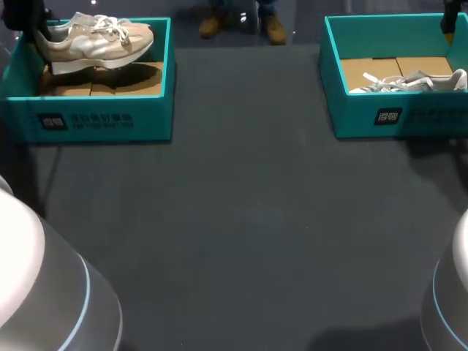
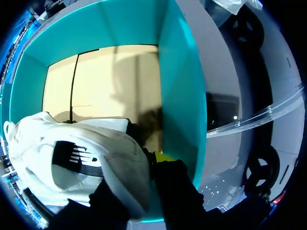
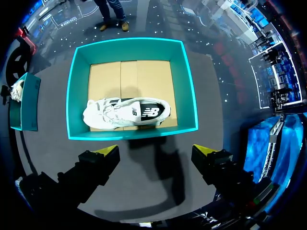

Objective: Take the shoe out of the shoebox, open the shoe tongue, remove and reinsert the insole, then place the shoe into the shoebox

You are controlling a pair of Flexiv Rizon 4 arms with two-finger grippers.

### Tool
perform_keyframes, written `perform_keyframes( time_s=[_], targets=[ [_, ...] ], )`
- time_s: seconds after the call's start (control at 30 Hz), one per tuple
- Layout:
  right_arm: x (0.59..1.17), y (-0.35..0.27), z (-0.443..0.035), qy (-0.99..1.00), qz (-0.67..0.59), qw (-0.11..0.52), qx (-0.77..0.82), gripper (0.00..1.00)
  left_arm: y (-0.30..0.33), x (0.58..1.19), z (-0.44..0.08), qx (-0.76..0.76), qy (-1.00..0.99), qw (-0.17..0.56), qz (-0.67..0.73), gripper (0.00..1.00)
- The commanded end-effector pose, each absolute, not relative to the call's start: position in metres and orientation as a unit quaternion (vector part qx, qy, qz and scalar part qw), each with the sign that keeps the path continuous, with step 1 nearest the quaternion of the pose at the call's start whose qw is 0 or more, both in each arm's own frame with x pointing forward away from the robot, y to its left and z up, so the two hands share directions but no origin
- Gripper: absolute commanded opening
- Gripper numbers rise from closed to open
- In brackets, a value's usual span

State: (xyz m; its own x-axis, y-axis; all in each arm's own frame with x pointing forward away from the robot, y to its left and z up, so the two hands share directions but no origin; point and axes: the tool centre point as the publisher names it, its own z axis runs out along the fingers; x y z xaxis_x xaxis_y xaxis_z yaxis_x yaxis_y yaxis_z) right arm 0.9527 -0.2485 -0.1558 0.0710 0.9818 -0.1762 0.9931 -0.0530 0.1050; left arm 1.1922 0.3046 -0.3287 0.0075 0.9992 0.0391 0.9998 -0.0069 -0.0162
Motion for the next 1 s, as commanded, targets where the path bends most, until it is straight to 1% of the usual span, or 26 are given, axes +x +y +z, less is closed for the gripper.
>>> perform_keyframes(
  time_s=[0.03,0.3,0.73,1.0],
  targets=[
    [0.953,-0.249,-0.156,0.681,-0.029,0.099,0.725,1.0,0.306,1.184,-0.308,-0.71,-0.704,0.014,-0.007,0.0],
    [0.953,-0.249,-0.156,0.681,-0.029,0.099,0.725,1.0,0.306,1.182,-0.269,-0.711,-0.703,0.009,-0.013,0.0],
    [0.953,-0.249,-0.156,0.681,-0.029,0.099,0.725,1.0,0.308,1.179,-0.187,-0.705,-0.706,0.011,-0.066,0.0],
    [0.953,-0.249,-0.156,0.681,-0.029,0.099,0.725,1.0,0.305,1.156,-0.151,-0.699,-0.709,-0.004,-0.094,0.0]
  ],
)
